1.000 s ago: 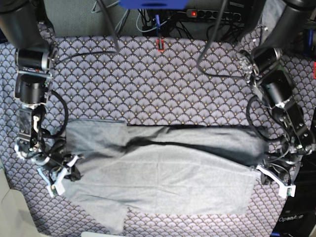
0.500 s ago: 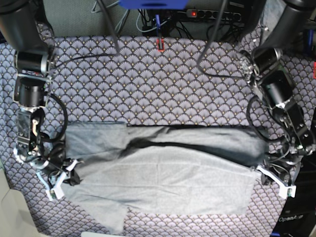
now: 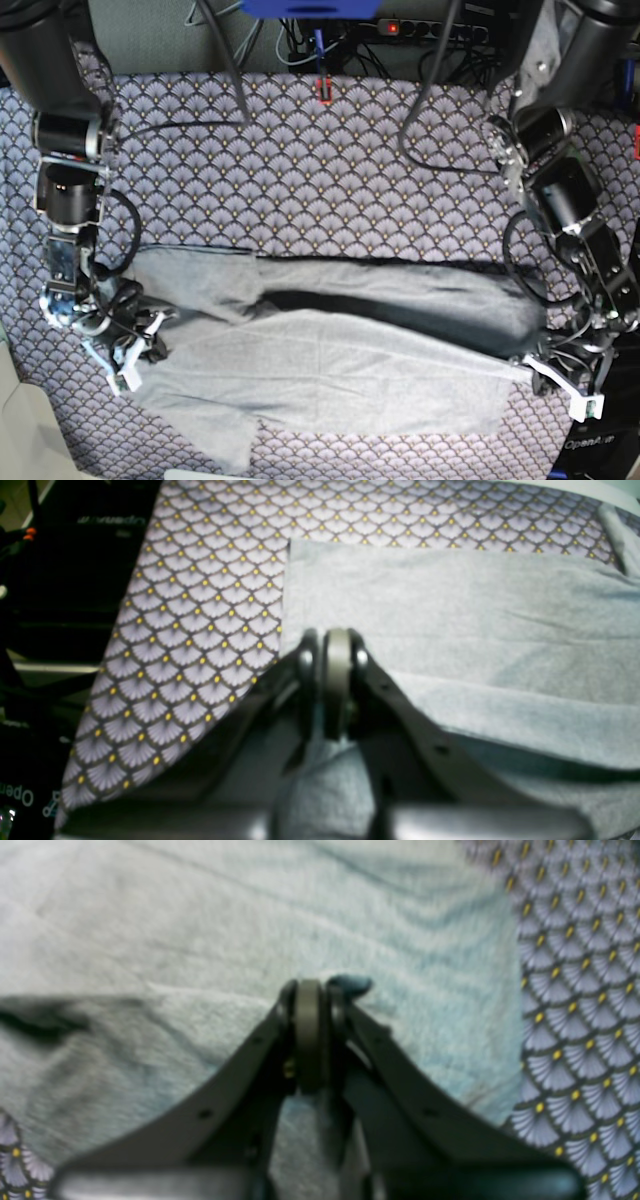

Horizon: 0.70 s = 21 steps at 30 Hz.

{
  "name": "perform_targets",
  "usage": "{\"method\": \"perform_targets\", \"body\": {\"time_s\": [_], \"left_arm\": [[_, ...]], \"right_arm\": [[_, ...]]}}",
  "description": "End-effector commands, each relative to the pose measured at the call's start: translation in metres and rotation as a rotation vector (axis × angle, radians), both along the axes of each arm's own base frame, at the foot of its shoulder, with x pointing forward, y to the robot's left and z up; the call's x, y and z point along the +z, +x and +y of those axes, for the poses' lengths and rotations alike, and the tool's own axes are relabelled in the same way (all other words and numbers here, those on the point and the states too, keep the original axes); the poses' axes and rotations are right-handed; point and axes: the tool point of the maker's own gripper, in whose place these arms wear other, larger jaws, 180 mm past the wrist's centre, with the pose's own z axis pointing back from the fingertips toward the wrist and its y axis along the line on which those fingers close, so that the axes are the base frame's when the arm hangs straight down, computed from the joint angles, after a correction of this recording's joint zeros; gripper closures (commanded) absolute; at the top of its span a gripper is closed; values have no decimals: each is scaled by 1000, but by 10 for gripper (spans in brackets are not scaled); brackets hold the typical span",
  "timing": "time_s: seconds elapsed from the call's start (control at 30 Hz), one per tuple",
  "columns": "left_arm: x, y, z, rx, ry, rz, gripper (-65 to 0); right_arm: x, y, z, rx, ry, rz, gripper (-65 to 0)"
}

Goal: Fold the T-shirt properly
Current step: 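Lower the folded edge onto the shirt and open both grippers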

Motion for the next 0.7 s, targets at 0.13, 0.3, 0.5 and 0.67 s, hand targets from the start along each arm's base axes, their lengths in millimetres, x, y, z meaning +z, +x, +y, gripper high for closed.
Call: {"method": "perform_targets", "body": {"time_s": [0.13,0.3,0.5,0.67], "left_arm": [[26,5,13,13,18,-71,0],[14,5,12,8,0,-42,0],[8,2,11,8,-9,-78,0],[4,0,9,7,-12,-81,-32]], "right_arm": [[28,17,-8,-13,29,-91,-38],[29,18,-7,-13,30,-97,-40],[29,18,-7,-11,27,-96,-50],[25,16,-9,-8,2,-83,-190]]}}
